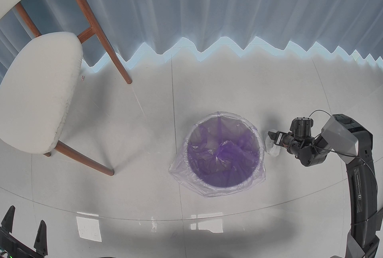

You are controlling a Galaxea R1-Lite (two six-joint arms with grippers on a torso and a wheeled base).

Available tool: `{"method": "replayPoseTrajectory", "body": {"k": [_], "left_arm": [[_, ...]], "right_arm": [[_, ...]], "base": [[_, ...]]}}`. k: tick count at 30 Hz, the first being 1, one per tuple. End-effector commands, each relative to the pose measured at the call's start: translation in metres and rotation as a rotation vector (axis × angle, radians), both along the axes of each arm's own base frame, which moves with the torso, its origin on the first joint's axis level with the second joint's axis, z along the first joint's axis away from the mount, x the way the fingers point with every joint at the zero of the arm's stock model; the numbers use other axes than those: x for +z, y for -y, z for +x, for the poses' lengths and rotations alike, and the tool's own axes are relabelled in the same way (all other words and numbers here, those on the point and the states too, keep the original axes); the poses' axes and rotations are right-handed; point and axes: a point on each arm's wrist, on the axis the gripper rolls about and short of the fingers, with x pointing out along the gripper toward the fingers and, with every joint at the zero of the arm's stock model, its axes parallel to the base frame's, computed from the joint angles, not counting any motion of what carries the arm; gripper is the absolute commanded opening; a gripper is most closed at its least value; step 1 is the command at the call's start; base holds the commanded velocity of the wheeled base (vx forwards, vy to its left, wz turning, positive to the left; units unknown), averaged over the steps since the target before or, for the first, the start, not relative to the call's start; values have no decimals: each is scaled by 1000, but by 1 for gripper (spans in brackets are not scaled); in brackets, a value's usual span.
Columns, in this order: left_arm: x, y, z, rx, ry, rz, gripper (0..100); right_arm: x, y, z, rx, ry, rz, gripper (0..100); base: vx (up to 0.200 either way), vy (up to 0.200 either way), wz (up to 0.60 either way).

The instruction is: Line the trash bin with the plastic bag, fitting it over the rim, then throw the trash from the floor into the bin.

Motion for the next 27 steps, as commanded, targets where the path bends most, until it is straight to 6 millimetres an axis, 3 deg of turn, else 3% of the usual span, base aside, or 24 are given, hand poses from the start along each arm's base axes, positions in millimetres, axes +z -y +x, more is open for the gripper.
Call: {"method": "replayPoseTrajectory", "body": {"k": [1, 2, 9, 15, 17, 18, 21, 25, 26, 27], "left_arm": [[-2, 0, -1, -3, 9, 0, 100], [-2, 0, 0, -11, 8, 2, 100], [-2, 1, 0, -32, 9, 4, 100], [-2, 2, -1, -76, 8, 6, 100], [-1, 2, -1, -101, 8, 5, 100], [-1, 3, -1, -126, 9, 1, 100], [-1, 4, -1, -178, 12, -10, 100], [-1, 3, 0, -156, 30, -29, 100], [-1, 3, 0, -128, 33, -37, 100], [-1, 3, 0, -128, 33, -37, 100]], "right_arm": [[-27, -4, 11, 9, -18, -8, 100], [-30, -5, 12, 10, -37, -11, 0], [-25, -5, 11, -11, -50, -9, 0], [48, 10, -39, -51, -11, 39, 0], [72, 14, -68, -52, -10, 49, 0], [96, 15, -98, -42, -5, 60, 0], [130, 12, -171, 7, -20, 88, 0], [146, 3, -258, 117, -29, 89, 0], [150, 3, -273, 130, -13, 83, 0], [150, 3, -273, 130, -13, 83, 0]], "base": [[0, 0, 0], [0, 0, 0], [0, 0, 0], [0, 0, 0], [0, 0, 0], [0, 0, 0], [0, 0, 0], [0, 0, 0], [0, 0, 0], [0, 0, 0]]}}
